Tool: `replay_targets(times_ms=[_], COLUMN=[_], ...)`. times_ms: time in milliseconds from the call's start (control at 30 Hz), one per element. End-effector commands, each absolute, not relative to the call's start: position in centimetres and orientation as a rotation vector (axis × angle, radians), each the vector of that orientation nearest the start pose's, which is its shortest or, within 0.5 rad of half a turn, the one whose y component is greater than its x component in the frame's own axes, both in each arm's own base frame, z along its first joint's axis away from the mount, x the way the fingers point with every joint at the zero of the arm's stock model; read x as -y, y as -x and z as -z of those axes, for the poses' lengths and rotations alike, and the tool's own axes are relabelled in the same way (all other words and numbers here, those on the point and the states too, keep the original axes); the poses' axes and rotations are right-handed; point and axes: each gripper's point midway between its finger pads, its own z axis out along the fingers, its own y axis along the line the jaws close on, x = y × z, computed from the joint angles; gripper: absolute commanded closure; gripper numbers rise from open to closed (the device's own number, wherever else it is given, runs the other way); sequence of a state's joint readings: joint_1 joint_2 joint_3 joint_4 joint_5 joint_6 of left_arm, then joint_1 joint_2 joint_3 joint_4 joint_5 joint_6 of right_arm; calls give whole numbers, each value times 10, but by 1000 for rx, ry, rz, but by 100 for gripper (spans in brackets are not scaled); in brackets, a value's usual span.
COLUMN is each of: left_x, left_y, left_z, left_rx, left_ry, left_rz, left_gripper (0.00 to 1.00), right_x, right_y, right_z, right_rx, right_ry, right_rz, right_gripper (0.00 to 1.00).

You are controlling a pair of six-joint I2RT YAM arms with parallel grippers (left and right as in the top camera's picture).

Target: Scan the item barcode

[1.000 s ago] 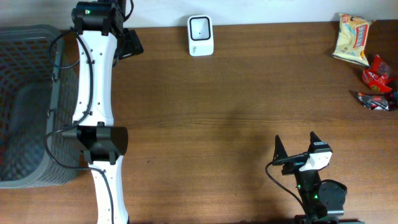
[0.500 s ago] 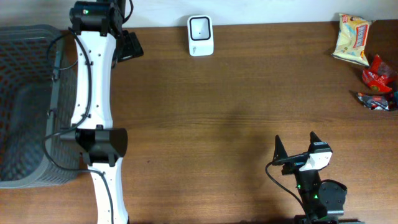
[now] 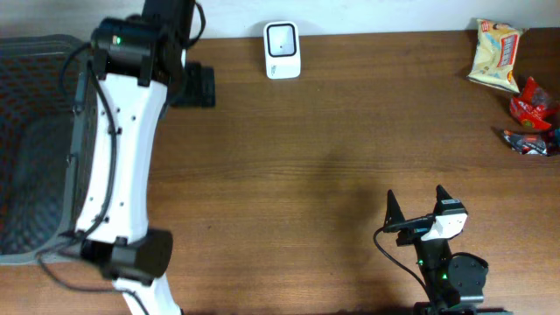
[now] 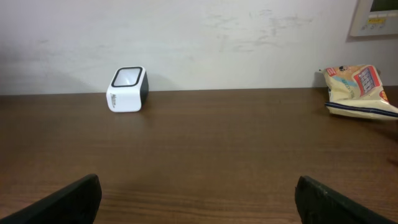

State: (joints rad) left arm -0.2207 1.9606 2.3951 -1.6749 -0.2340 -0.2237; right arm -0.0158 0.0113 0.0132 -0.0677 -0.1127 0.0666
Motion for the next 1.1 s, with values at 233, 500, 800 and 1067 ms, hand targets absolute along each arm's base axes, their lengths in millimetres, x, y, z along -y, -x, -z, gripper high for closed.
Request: replay_targets(times_ms=[233,500,800,1067], left_x=[24,-12,-12,3], left_y=[-303,-212,-206,-230], left_z=[-252,-197,-181,-198], left_rx=[-2506,-2139,-1951,-1652], left_ry=[82,182,202,35], left_rz=[-133,-124,-47,-14], left_gripper=[1,1,1,1], right_x=[-15,-15,-15,-15], right_y=[-245,-245,-245,-245], right_z=[-158,-158,-158,-158], right_rx=[-1641,-1641,-1642,-1641], right_ry=[19,19,19,19], right_rz=[-120,-120,-120,-120], right_gripper=[2,2,2,2])
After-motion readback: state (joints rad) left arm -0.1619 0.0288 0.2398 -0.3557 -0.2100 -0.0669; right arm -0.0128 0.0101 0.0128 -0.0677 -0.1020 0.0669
